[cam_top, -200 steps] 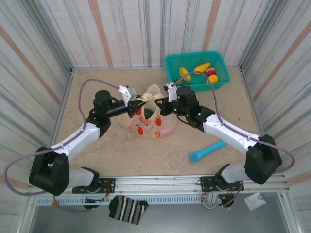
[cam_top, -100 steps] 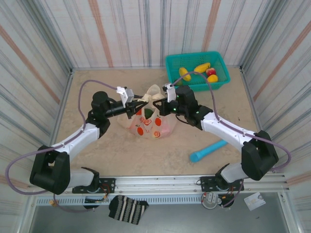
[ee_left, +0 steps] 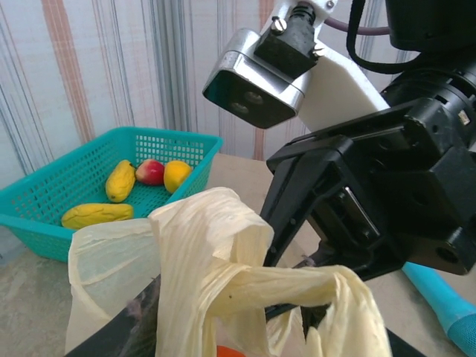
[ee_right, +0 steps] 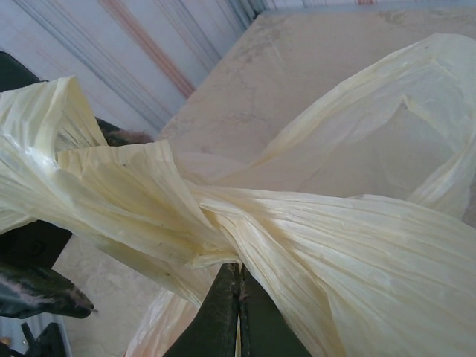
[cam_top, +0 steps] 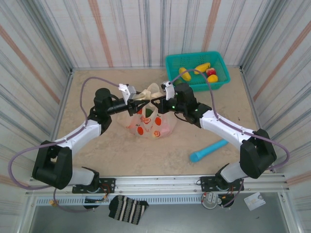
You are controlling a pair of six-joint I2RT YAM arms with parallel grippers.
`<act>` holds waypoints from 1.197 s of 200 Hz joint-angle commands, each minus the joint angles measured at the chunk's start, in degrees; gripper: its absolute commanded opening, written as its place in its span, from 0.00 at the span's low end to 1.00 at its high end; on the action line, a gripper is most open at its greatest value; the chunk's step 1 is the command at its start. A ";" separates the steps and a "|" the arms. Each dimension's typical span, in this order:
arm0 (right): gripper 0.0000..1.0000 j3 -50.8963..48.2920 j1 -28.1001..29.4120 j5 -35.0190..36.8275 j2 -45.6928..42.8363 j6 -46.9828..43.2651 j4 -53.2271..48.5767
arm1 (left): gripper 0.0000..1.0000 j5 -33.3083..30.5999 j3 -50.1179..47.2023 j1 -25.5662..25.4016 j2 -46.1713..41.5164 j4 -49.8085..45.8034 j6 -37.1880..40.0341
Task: Place the fake fruits into the plastic bag and tie a complex knot
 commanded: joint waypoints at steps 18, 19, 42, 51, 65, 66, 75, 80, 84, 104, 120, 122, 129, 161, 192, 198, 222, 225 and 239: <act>0.00 1.76 0.78 -0.72 1.33 0.49 -0.03 | 0.40 -1.82 2.37 -0.73 0.42 -0.87 -0.37; 0.00 1.76 0.74 -0.74 1.35 0.47 -0.03 | 0.40 -1.83 2.46 -0.76 0.42 -0.91 -0.39; 0.00 1.59 0.73 -0.10 1.44 0.35 0.14 | 0.25 -2.49 2.84 -2.18 0.30 -3.10 2.70; 0.00 1.43 0.78 0.11 1.39 0.25 0.06 | 0.16 -2.64 3.61 -3.30 0.09 -5.60 5.23; 0.00 1.42 0.81 0.64 1.24 -0.27 -0.44 | 0.05 -1.98 5.15 -4.52 0.09 -9.01 7.80; 0.00 1.42 0.80 0.74 1.25 -0.26 -0.46 | 0.04 -1.95 5.17 -4.50 0.08 -9.07 7.87; 0.00 1.44 0.73 1.59 0.92 -0.59 -1.02 | 0.00 -1.80 5.01 -4.56 0.03 -8.76 8.15; 0.00 1.41 0.69 2.00 0.71 -0.84 -1.33 | 0.00 -1.94 4.59 -4.56 -0.12 -8.22 8.18; 0.00 1.30 0.67 2.30 0.45 -0.99 -1.62 | 0.00 -2.50 4.16 -4.56 -0.24 -7.90 8.43; 0.15 0.56 0.58 4.49 -0.98 -1.57 -2.68 | 0.00 -4.64 2.07 -4.26 -1.31 -6.33 9.47; 0.35 0.35 0.38 5.06 -2.46 -2.71 -4.26 | 0.00 -4.86 0.77 -4.02 -1.68 -4.93 9.88; 0.36 0.47 0.35 5.08 -2.74 -3.02 -4.63 | 0.00 -4.94 0.66 -4.03 -1.69 -4.91 9.96; 0.38 0.61 0.13 5.05 -3.89 -4.15 -5.95 | 0.00 -5.21 0.38 -4.03 -1.75 -4.93 10.51; 0.47 0.84 -2.54 -0.18 -12.14 -13.51 -11.07 | 0.00 -7.89 -1.99 -3.95 -2.95 -1.58 12.06; 0.56 3.15 -1.57 -2.85 -15.38 -33.56 -18.49 | 0.00 -7.30 -4.69 -3.15 -2.95 5.75 11.31; 0.58 3.90 -1.53 -2.67 -15.27 -36.87 -19.61 | 0.00 -7.07 -4.96 -3.16 -2.92 6.69 11.12; 0.66 8.26 -1.95 -6.58 -12.40 -49.02 -24.83 | 0.00 -5.75 -4.82 -3.15 -2.84 7.19 10.75; 0.68 8.90 -1.99 -6.85 -11.74 -50.36 -25.57 | 0.00 -5.66 -4.83 -3.15 -2.83 7.36 10.62; 0.74 12.26 -2.09 -8.20 -7.99 -56.82 -28.98 | 0.00 -5.60 -5.04 -3.07 -2.95 7.66 10.80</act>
